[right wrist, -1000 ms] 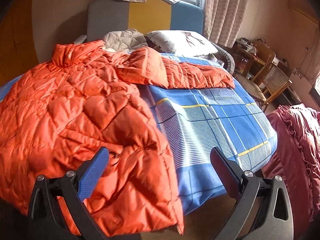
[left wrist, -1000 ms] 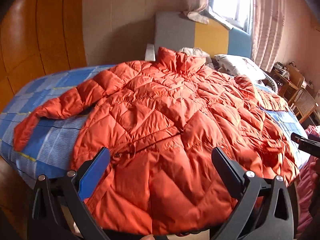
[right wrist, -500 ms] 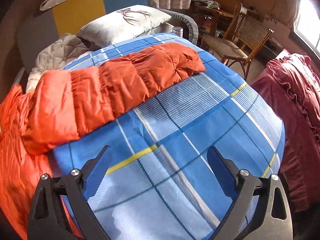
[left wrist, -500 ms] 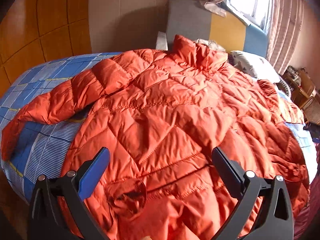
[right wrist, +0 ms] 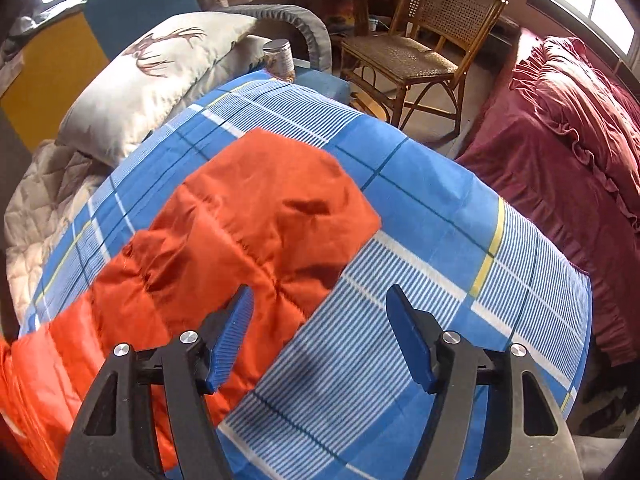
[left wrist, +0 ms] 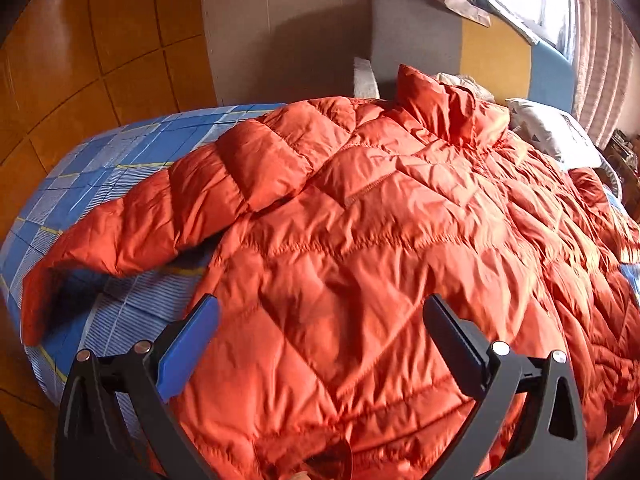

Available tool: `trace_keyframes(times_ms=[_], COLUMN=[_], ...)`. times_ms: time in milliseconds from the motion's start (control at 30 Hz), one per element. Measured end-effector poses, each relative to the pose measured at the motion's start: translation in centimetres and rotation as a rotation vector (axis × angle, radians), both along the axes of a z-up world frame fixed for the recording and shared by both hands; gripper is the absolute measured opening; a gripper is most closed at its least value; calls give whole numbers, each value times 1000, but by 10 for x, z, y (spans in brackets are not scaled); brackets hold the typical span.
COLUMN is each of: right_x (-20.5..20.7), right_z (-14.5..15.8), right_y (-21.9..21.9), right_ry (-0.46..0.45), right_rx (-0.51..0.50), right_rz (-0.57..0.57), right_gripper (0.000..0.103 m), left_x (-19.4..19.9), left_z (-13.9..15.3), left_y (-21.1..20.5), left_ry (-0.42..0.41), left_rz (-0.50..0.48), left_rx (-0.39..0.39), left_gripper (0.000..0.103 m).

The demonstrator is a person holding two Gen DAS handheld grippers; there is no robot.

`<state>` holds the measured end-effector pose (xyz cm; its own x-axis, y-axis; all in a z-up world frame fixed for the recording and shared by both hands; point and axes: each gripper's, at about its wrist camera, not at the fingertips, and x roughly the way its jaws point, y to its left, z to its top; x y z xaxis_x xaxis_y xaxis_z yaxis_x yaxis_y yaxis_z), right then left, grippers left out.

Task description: Fold large clothes

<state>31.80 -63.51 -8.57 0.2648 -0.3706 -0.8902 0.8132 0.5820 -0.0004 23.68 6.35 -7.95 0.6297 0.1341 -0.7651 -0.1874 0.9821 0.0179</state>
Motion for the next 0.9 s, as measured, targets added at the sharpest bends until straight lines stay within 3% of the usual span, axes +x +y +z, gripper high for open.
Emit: trace_keyframes(times_ms=[200,300,400,433,500,733,900], right_x=[14,18,18,19,22,21,16], right_z=[-1,-12,-23,-23,-20,26,70], right_y=[-33,-48,-54,-51,-48,-36,-20], right_ry=[20,22,-4,-8,-18,31,15], right_rx=[16,79,143,127,120,-62,-167], right_rz=[-29,-40,-24,-11,28,76,103], right_gripper=[69,69,52,45,15,10,10], left_x=[15,21,23,24,25,21,13], left_z=[-5,-7,-9,-10,-11,-11,-8], left_y=[4,5,5,5,5,6,11], left_ry=[12,15,18,20,26,17,5], left_rz=[27,37,39,37,36,22,6], left_rx=[-1,4,8,9,14,18,6], left_gripper=[101,101,101,101,101,101,101])
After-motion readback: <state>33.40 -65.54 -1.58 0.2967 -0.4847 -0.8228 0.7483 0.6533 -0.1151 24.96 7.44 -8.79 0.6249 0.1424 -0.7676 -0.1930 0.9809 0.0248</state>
